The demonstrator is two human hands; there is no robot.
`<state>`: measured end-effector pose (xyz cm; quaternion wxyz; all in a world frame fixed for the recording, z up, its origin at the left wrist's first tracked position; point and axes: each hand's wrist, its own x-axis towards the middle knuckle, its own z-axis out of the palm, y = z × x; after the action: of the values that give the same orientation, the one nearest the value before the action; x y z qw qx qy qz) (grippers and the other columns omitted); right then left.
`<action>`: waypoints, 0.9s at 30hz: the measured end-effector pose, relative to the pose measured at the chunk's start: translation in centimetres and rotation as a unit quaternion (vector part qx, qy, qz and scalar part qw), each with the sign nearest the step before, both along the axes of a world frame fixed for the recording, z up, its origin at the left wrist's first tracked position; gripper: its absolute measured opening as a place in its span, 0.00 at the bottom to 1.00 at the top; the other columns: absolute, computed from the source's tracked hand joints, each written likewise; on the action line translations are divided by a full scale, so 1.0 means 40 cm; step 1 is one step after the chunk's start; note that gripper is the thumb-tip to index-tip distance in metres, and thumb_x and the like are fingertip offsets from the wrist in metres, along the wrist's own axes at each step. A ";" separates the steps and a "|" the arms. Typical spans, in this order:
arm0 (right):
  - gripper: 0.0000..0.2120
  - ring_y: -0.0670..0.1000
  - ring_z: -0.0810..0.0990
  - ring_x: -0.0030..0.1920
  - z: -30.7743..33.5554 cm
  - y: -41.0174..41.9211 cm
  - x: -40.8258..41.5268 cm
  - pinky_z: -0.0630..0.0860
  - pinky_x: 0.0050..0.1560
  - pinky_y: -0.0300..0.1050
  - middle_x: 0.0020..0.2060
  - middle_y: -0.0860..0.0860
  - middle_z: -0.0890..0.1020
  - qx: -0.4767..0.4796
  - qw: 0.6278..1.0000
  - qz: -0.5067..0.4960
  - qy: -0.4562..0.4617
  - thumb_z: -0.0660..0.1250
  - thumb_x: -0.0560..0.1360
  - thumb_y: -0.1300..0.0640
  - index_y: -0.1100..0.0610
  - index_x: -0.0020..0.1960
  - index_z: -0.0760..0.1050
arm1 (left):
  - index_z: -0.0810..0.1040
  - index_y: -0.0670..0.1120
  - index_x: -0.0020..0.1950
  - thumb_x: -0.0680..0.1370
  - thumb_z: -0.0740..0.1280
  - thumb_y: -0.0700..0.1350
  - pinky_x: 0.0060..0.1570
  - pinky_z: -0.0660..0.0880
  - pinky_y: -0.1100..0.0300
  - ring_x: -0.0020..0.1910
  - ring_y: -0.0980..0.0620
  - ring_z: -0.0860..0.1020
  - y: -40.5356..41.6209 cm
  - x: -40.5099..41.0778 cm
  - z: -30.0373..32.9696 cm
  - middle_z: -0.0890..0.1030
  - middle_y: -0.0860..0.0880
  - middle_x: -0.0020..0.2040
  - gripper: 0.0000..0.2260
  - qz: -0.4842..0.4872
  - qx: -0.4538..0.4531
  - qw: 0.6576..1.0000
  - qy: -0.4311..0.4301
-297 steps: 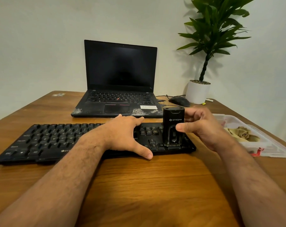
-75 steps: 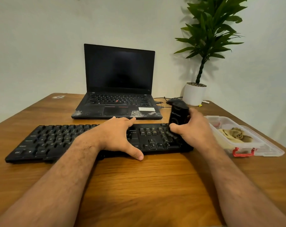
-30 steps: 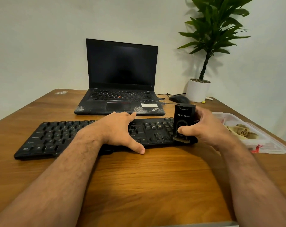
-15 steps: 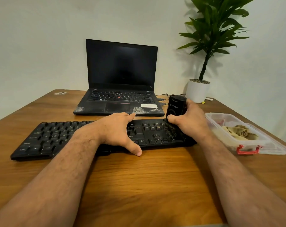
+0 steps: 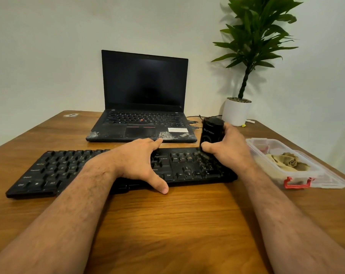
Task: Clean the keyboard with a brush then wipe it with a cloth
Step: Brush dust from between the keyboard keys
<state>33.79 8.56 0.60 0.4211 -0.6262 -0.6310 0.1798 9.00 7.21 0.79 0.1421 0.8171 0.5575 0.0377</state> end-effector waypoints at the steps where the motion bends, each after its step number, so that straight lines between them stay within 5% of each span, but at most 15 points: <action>1: 0.28 0.46 0.77 0.53 0.000 0.002 0.000 0.76 0.55 0.45 0.52 0.44 0.78 0.012 1.000 -0.024 -0.006 0.80 0.68 0.55 0.52 0.65 0.72 | 0.46 0.51 0.82 0.57 0.79 0.68 0.76 0.59 0.53 0.76 0.52 0.60 -0.002 0.001 0.001 0.59 0.53 0.79 0.64 0.000 -0.001 1.000 -0.002; 3: 0.27 0.46 0.78 0.52 0.001 0.004 -0.002 0.78 0.55 0.47 0.50 0.43 0.78 0.030 0.998 -0.049 -0.005 0.80 0.67 0.54 0.51 0.62 0.72 | 0.46 0.52 0.82 0.57 0.79 0.68 0.76 0.58 0.53 0.76 0.52 0.59 -0.005 0.004 0.001 0.58 0.53 0.79 0.64 0.001 0.000 1.000 -0.004; 6: 0.23 0.41 0.77 0.46 -0.003 0.007 -0.011 0.72 0.44 0.35 0.46 0.40 0.77 0.009 1.000 0.003 0.020 0.79 0.69 0.56 0.48 0.58 0.71 | 0.46 0.52 0.82 0.57 0.79 0.67 0.75 0.57 0.54 0.77 0.52 0.58 -0.011 0.005 0.001 0.57 0.53 0.80 0.64 0.002 0.002 1.000 -0.006; 11: 0.25 0.47 0.77 0.51 -0.006 0.014 -0.015 0.78 0.54 0.45 0.49 0.44 0.77 0.036 0.997 -0.062 -0.022 0.78 0.69 0.54 0.52 0.61 0.70 | 0.45 0.53 0.82 0.56 0.79 0.68 0.76 0.56 0.53 0.78 0.52 0.57 -0.011 0.004 0.001 0.56 0.53 0.80 0.64 0.004 0.000 1.000 -0.005; 16: 0.25 0.41 0.78 0.48 -0.005 -0.009 0.004 0.71 0.41 0.35 0.49 0.41 0.79 -0.026 0.998 0.046 0.021 0.79 0.69 0.57 0.47 0.60 0.71 | 0.45 0.53 0.82 0.56 0.79 0.68 0.77 0.57 0.52 0.78 0.51 0.56 -0.010 0.001 -0.001 0.55 0.52 0.81 0.65 0.005 -0.004 1.000 -0.012; 20: 0.28 0.48 0.80 0.52 -0.001 -0.027 0.032 0.77 0.48 0.42 0.54 0.48 0.81 0.013 0.999 -0.045 0.004 0.79 0.69 0.56 0.53 0.65 0.72 | 0.45 0.54 0.82 0.57 0.80 0.67 0.76 0.57 0.52 0.78 0.52 0.56 -0.014 0.001 0.000 0.55 0.53 0.80 0.64 0.007 -0.010 1.000 -0.015; 24: 0.25 0.43 0.79 0.50 -0.006 -0.047 0.038 0.76 0.47 0.42 0.50 0.41 0.80 -0.031 0.998 0.040 0.046 0.80 0.69 0.58 0.46 0.60 0.72 | 0.45 0.54 0.82 0.58 0.80 0.66 0.75 0.57 0.53 0.77 0.52 0.57 -0.017 0.007 0.004 0.56 0.54 0.80 0.63 0.006 -0.009 1.000 -0.019; 27: 0.26 0.44 0.79 0.51 -0.005 -0.050 0.045 0.74 0.47 0.42 0.53 0.43 0.80 -0.019 0.998 0.013 0.057 0.79 0.69 0.60 0.46 0.59 0.70 | 0.45 0.54 0.82 0.57 0.79 0.67 0.75 0.57 0.52 0.77 0.52 0.57 -0.014 0.005 0.004 0.56 0.53 0.80 0.64 0.007 -0.011 1.000 -0.018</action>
<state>35.60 6.57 0.42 0.4421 -0.6146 -0.6104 0.2329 9.18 6.65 0.94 0.1605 0.8107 0.5611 0.0475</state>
